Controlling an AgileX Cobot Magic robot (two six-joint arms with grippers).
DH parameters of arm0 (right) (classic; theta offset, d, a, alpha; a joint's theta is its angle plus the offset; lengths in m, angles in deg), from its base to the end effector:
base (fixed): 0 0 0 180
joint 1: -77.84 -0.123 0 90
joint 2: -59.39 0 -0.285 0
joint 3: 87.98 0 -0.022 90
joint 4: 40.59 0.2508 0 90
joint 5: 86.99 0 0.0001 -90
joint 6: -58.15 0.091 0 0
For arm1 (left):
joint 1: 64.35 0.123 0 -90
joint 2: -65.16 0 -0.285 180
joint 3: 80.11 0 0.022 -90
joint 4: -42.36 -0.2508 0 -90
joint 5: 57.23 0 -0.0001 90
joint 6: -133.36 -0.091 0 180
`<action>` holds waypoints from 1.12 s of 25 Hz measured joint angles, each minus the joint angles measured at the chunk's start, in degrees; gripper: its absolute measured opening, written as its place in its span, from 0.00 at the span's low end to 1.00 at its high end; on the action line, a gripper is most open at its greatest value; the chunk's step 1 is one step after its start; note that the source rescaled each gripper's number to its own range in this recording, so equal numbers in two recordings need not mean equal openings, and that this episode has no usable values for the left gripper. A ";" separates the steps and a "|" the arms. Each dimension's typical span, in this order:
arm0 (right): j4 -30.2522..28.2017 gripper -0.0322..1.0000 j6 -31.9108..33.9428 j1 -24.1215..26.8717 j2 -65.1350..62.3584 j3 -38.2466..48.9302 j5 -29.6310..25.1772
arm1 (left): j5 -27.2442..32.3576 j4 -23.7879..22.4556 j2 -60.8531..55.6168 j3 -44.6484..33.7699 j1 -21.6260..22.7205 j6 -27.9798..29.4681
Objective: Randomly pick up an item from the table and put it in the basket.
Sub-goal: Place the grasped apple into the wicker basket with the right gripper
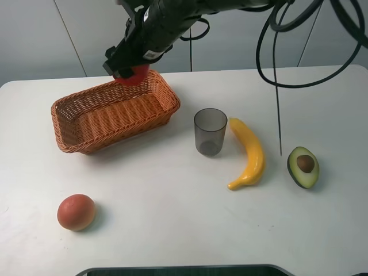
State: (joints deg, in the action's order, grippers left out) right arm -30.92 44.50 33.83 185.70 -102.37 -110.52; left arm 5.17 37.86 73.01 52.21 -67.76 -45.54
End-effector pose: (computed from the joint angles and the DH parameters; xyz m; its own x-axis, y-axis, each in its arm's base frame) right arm 0.3364 0.3335 0.2150 -0.4477 -0.5478 -0.7067 -0.7671 0.6414 -0.0113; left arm -0.0074 0.0068 0.2795 -0.4664 0.0450 -0.8834 0.0060 0.9988 0.0477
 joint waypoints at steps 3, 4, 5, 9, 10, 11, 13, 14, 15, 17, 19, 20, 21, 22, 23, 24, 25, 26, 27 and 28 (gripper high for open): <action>0.00 0.06 0.00 0.00 2.35 0.00 2.43 | 0.00 0.00 0.00 0.00 0.00 0.14; -0.10 0.06 0.00 0.00 2.94 0.00 3.13 | 0.00 0.00 0.00 0.00 0.00 0.14; -0.10 0.06 0.00 0.00 3.45 0.00 3.57 | 0.00 0.00 0.00 0.00 0.00 0.14; -0.68 0.06 0.00 0.00 5.64 0.00 4.66 | 0.00 0.00 0.00 0.00 0.00 0.14; -0.81 0.06 0.00 0.00 6.05 0.00 4.66 | 0.00 0.00 0.00 0.00 0.00 0.14; -1.16 0.06 0.00 0.00 6.19 0.00 4.66 | 0.00 0.00 0.00 0.00 0.00 0.14; -1.27 0.06 0.00 0.00 6.30 0.00 4.39 | 0.00 0.00 0.00 0.00 0.00 0.14; -1.40 0.06 0.00 0.00 6.30 0.00 4.29 | 0.00 0.00 0.00 0.00 0.00 0.14; -1.51 0.06 0.00 0.00 6.30 0.00 4.26 | 0.00 0.00 0.00 0.00 0.00 0.14; -1.51 0.06 -0.27 0.00 6.30 0.00 3.48 | 0.00 0.00 -0.06 0.00 0.00 0.14; -1.51 0.06 -0.27 0.00 6.30 0.00 2.86 | 0.00 0.00 0.00 0.00 0.00 0.14; -1.51 0.06 -0.27 0.00 6.30 0.00 2.63 | 0.00 0.00 0.00 0.00 0.00 0.14; -1.51 0.06 -0.27 0.00 6.30 0.00 2.25 | 0.00 0.00 0.00 0.00 0.00 0.14; -1.51 0.06 -0.27 0.00 6.30 0.00 1.97 | 0.00 0.00 0.00 0.00 0.00 0.14; -1.51 0.06 -0.27 0.00 6.30 0.00 1.83 | 0.00 0.00 0.00 0.00 0.00 0.14; -1.51 0.19 -0.27 0.00 6.30 0.00 1.83 | 0.00 0.00 0.00 0.00 0.00 0.14; -1.51 0.39 -0.27 0.00 6.30 0.00 1.83 | 0.00 0.00 0.00 0.00 0.00 0.14; -1.51 0.60 -0.27 0.00 6.30 0.00 1.83 | 0.00 0.00 0.00 0.00 0.00 0.14; -1.51 0.81 -0.27 0.00 6.30 0.00 1.71 | 0.00 0.00 0.00 0.00 0.00 0.14; -1.51 0.92 -0.36 0.00 6.30 0.00 1.53 | 0.00 0.00 0.00 0.00 0.00 0.14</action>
State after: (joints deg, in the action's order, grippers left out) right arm -32.43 44.15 33.83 192.01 -102.37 -108.98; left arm 5.17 37.86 73.01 52.21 -67.76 -45.40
